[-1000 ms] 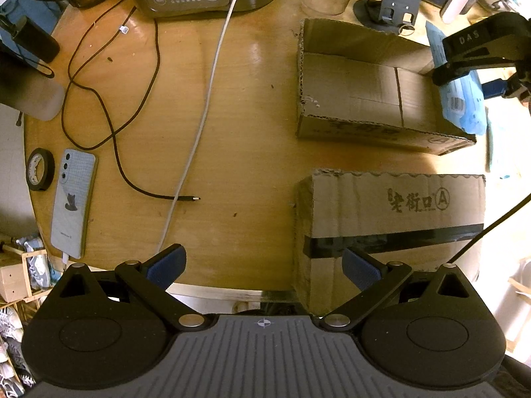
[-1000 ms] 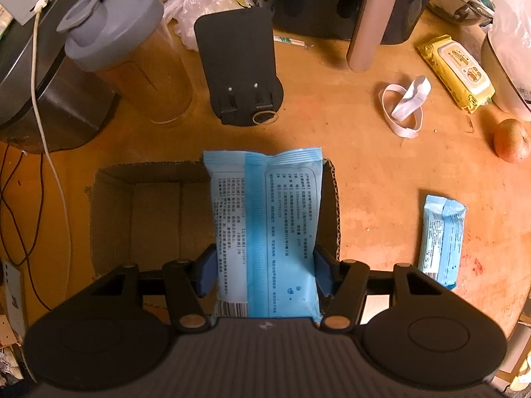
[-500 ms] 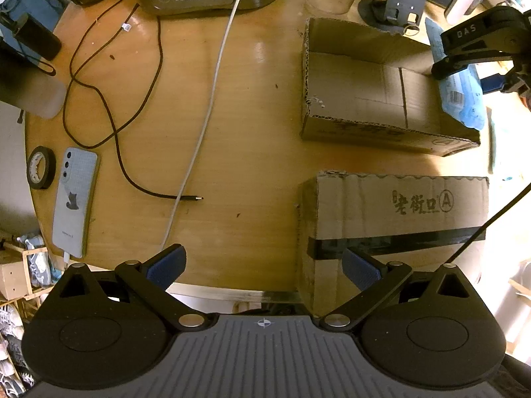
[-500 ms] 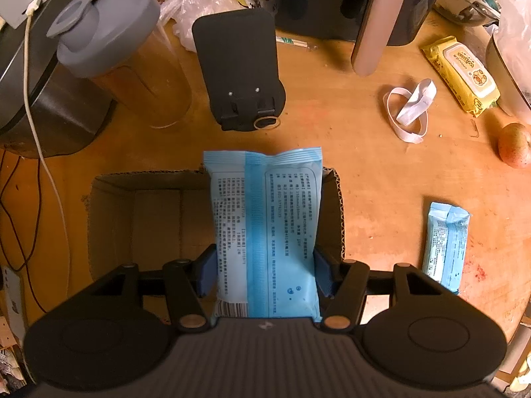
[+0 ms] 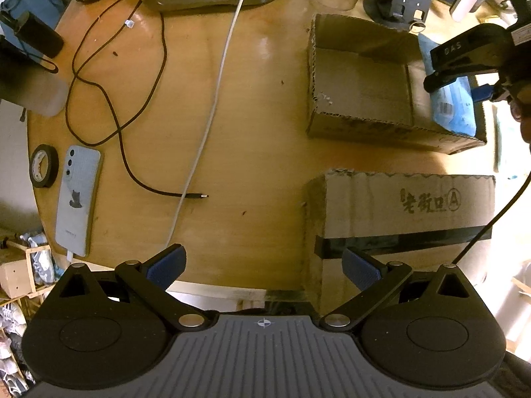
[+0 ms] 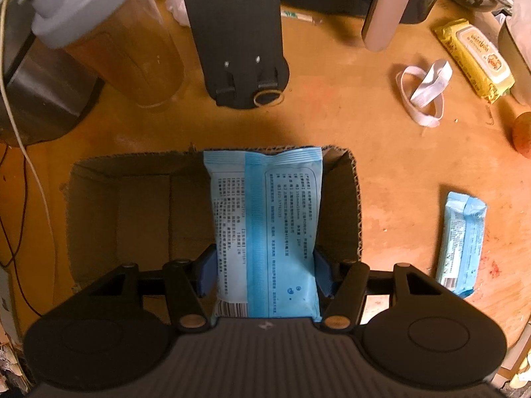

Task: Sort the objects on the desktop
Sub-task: 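Lower the blue packet into the box and open the right tool, then lift the open right tool up out of the box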

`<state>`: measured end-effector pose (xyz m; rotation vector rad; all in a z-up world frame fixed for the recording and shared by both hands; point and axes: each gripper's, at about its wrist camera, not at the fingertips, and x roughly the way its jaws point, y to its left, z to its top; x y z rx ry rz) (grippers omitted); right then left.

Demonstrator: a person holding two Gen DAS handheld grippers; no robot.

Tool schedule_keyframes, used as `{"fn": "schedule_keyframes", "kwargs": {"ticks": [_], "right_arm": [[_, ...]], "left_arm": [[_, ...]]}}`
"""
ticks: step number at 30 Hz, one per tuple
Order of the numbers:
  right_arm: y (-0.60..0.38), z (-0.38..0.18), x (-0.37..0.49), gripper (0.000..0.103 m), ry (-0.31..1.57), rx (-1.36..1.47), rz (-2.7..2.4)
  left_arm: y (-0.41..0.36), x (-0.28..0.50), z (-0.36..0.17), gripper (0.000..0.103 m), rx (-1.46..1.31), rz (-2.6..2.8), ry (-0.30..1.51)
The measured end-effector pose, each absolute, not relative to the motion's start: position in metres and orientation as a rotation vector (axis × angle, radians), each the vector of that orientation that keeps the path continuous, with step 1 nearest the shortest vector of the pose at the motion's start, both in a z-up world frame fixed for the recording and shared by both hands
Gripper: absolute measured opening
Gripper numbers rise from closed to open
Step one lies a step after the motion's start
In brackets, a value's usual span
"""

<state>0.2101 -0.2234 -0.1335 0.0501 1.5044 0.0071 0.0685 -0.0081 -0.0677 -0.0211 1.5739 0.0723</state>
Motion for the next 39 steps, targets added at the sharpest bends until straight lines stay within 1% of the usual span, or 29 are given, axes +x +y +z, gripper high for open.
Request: {"fn": "schedule_keyframes", "kwargs": {"ticks": [16,26,28,29,30,32,37,38,39], "right_arm": [[-0.217,-0.173,0.215,0.057,1.541,0.039,-0.002],[-0.21,-0.179,0.215,0.058,1.541,0.009,-0.014],[-0.211,-0.179,0.215,0.063,1.538,0.014,-0.015],[-0.211,-0.178,0.215,0.074,1.533,0.021,-0.016],[-0.211,-0.177,0.215,0.082,1.525,0.025,-0.013],[-0.207,-0.174,0.214,0.092,1.51,0.024,-0.009],[-0.199,-0.169,0.215,0.095,1.497,0.012,-0.011],[-0.199,-0.169,0.215,0.101,1.494,0.009,-0.011],[-0.199,-0.169,0.214,0.103,1.487,0.008,-0.011]], "left_arm": [[-0.004,0.066,-0.072,0.103,-0.014,0.083,1.598],[-0.001,0.065,-0.073,0.103,-0.02,0.092,1.604],[-0.001,0.065,-0.073,0.103,-0.02,0.092,1.603],[-0.001,0.065,-0.073,0.103,-0.021,0.091,1.603],[-0.001,0.065,-0.073,0.103,-0.021,0.091,1.602],[-0.001,0.065,-0.073,0.103,-0.021,0.091,1.602],[-0.001,0.065,-0.073,0.103,-0.023,0.091,1.6],[-0.001,0.064,-0.073,0.103,-0.023,0.091,1.599],[-0.001,0.064,-0.073,0.103,-0.023,0.091,1.598]]}}
